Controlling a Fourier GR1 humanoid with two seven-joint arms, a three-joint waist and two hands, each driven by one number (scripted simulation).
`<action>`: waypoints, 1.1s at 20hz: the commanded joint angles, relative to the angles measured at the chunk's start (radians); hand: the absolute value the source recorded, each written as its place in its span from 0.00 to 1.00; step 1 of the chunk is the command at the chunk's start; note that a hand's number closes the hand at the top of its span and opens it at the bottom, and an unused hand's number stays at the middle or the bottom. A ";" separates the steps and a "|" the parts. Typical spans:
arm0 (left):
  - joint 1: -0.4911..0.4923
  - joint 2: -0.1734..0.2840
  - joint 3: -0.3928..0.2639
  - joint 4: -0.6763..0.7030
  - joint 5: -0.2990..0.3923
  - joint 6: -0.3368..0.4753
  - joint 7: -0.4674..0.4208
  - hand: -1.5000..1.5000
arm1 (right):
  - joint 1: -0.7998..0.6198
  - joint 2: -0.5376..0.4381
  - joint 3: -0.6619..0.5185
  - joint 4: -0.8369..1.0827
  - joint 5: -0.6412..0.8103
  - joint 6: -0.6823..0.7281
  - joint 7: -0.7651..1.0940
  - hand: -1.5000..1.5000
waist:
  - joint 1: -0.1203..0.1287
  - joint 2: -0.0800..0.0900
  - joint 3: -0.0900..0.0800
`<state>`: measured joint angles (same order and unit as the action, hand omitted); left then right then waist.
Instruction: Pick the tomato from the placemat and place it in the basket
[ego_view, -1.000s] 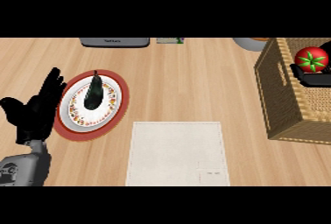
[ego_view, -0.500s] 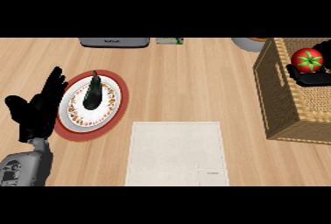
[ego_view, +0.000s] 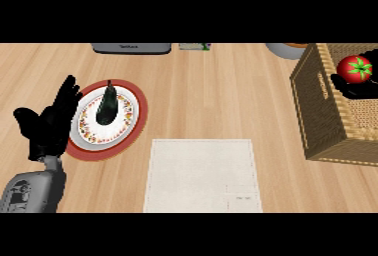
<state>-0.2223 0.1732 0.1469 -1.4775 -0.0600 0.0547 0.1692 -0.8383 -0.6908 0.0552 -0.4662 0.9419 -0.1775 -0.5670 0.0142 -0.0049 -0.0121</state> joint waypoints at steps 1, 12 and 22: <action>-0.011 0.030 0.030 0.004 0.025 -0.023 0.014 0.50 | 0.003 0.046 0.006 0.029 0.029 -0.007 0.024 1.00 | -0.001 0.008 0.012; 0.010 -0.017 -0.023 -0.001 -0.030 0.018 -0.010 0.50 | -0.024 0.029 0.004 0.153 0.074 0.057 0.110 1.00 | 0.000 0.010 0.012; 0.034 0.021 0.021 -0.043 0.021 -0.021 0.018 0.50 | -0.039 0.039 -0.221 0.106 -0.184 0.141 0.009 0.00 | -0.011 0.002 0.012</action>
<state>-0.2053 0.1848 0.1589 -1.4943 -0.0491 0.0403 0.1747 -0.8817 -0.6762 -0.0973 -0.3471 0.8403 -0.0715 -0.5483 0.0062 -0.0071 -0.0119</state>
